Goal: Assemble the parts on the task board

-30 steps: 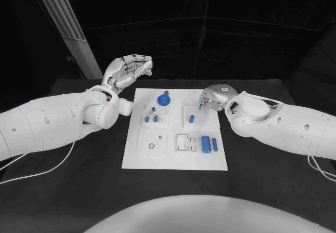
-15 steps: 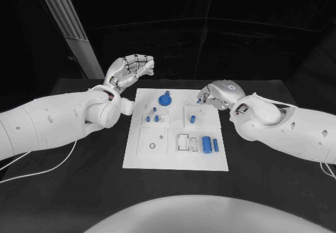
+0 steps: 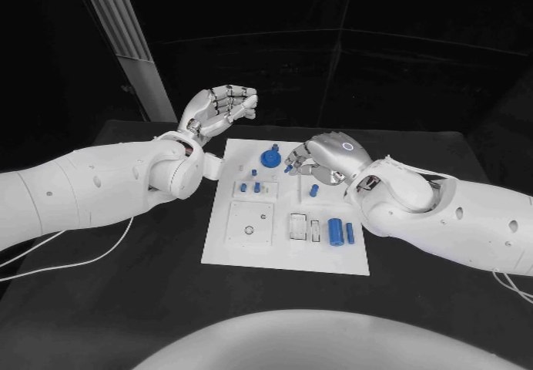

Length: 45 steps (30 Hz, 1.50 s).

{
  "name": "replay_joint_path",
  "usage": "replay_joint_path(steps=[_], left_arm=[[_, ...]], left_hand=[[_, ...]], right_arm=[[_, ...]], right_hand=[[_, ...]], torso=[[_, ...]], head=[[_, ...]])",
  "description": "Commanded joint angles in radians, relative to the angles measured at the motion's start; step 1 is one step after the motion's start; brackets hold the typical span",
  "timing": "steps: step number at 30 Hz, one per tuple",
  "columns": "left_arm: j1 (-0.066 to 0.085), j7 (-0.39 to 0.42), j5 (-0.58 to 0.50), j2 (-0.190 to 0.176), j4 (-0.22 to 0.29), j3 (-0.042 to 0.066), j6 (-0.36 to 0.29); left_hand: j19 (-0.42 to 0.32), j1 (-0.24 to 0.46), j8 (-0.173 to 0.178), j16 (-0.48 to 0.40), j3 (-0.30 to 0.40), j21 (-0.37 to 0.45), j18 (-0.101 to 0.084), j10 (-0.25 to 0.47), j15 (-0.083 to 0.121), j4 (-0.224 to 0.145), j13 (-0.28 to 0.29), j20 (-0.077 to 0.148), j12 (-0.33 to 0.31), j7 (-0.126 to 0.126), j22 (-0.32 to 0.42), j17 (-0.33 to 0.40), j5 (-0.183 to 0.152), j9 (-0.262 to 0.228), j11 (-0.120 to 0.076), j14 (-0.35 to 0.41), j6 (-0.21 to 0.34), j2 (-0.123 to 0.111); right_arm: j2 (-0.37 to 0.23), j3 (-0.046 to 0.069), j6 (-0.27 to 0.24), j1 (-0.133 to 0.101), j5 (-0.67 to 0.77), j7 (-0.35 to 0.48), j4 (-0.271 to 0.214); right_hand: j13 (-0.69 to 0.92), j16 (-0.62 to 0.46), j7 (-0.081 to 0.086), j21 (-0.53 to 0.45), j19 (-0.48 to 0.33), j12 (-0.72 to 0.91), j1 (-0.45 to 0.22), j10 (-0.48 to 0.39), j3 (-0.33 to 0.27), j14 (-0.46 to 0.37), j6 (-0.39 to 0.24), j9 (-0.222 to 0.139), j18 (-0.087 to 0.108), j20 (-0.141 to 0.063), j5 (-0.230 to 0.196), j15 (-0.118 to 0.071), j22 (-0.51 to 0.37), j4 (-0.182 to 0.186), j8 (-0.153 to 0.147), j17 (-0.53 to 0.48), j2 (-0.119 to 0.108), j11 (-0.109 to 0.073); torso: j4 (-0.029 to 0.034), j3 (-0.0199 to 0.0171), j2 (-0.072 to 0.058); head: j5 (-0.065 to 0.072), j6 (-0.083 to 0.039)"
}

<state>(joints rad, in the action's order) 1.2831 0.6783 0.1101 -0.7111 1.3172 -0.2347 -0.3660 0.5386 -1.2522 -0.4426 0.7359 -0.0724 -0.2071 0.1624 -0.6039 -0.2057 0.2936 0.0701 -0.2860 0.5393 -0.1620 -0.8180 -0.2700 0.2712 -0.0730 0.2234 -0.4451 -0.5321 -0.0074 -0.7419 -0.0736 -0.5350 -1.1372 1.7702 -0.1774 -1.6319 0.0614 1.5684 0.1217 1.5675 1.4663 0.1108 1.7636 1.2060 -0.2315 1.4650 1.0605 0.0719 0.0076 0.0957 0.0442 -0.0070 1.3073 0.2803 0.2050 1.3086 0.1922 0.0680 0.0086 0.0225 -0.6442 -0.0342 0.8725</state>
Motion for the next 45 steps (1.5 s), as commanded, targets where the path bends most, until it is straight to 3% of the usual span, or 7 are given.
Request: replay_joint_path(steps=[1, 13, 22, 45], left_arm=[[0.001, 0.138, -0.003, 0.002, -0.001, 0.001, 0.013], [0.001, 0.136, -0.003, 0.003, -0.005, 0.001, 0.015], [0.000, 0.136, -0.003, 0.004, -0.005, 0.001, 0.017], [-0.001, 0.139, -0.003, 0.004, -0.004, 0.001, 0.017]], left_hand=[[0.009, 0.001, -0.005, 0.003, -0.007, 0.006, -0.019, 0.007, -0.001, -0.001, -0.001, -0.001, 0.007, -0.105, 0.001, 0.001, 0.005, 0.001, 0.000, 0.009, 0.008, 0.008], [0.010, 0.001, -0.006, 0.006, -0.009, 0.006, -0.019, 0.009, -0.001, -0.001, -0.002, -0.001, 0.009, -0.105, 0.002, 0.004, 0.005, 0.002, 0.001, 0.011, 0.011, 0.010], [0.010, 0.001, -0.007, 0.007, -0.010, 0.006, -0.019, 0.010, -0.002, -0.001, -0.002, -0.001, 0.009, -0.105, 0.002, 0.005, 0.006, 0.002, 0.001, 0.012, 0.012, 0.010], [0.010, 0.001, -0.009, 0.009, -0.012, 0.007, -0.020, 0.013, -0.002, -0.001, -0.002, -0.001, 0.011, -0.106, 0.002, 0.009, 0.006, 0.002, 0.001, 0.014, 0.014, 0.012]], right_arm=[[0.014, 0.001, 0.040, -0.002, -0.004, 0.026, -0.010], [0.073, 0.000, 0.169, -0.002, 0.001, 0.001, 0.006], [0.102, -0.001, 0.246, -0.001, 0.066, -0.010, 0.024], [0.171, -0.002, 0.329, 0.032, 0.177, -0.002, 0.075]], right_hand=[[-0.001, 0.002, 0.006, 0.003, 0.104, -0.007, 0.008, 0.005, 0.005, 0.106, -0.001, -0.001, -0.008, 0.006, 0.003, 0.010, 0.263, 0.001, -0.005, 0.262, -0.005, 0.005], [-0.001, 0.002, 0.012, 0.003, 0.104, -0.022, 0.017, 0.003, 0.015, 0.106, -0.004, -0.003, -0.008, 0.013, 0.003, 0.015, 0.263, 0.000, -0.016, 0.262, 0.001, 0.010], [-0.001, 0.002, 0.014, 0.003, 0.104, -0.029, 0.020, 0.001, 0.018, 0.106, -0.007, -0.003, -0.008, 0.016, 0.003, 0.017, 0.263, -0.001, -0.022, 0.262, 0.000, 0.012], [-0.001, 0.002, 0.016, 0.003, 0.104, -0.037, 0.021, -0.003, 0.019, 0.106, -0.013, -0.005, -0.008, 0.018, 0.003, 0.018, 0.263, -0.001, -0.029, 0.262, -0.004, 0.012]], torso=[[0.0003, 0.0008, -0.001], [-0.0011, -0.0002, -0.001], [-0.0011, -0.0007, -0.001], [-0.0005, -0.0003, -0.001]], head=[[-0.009, 0.000], [-0.020, 0.000], [-0.019, 0.000], [-0.015, 0.000]])
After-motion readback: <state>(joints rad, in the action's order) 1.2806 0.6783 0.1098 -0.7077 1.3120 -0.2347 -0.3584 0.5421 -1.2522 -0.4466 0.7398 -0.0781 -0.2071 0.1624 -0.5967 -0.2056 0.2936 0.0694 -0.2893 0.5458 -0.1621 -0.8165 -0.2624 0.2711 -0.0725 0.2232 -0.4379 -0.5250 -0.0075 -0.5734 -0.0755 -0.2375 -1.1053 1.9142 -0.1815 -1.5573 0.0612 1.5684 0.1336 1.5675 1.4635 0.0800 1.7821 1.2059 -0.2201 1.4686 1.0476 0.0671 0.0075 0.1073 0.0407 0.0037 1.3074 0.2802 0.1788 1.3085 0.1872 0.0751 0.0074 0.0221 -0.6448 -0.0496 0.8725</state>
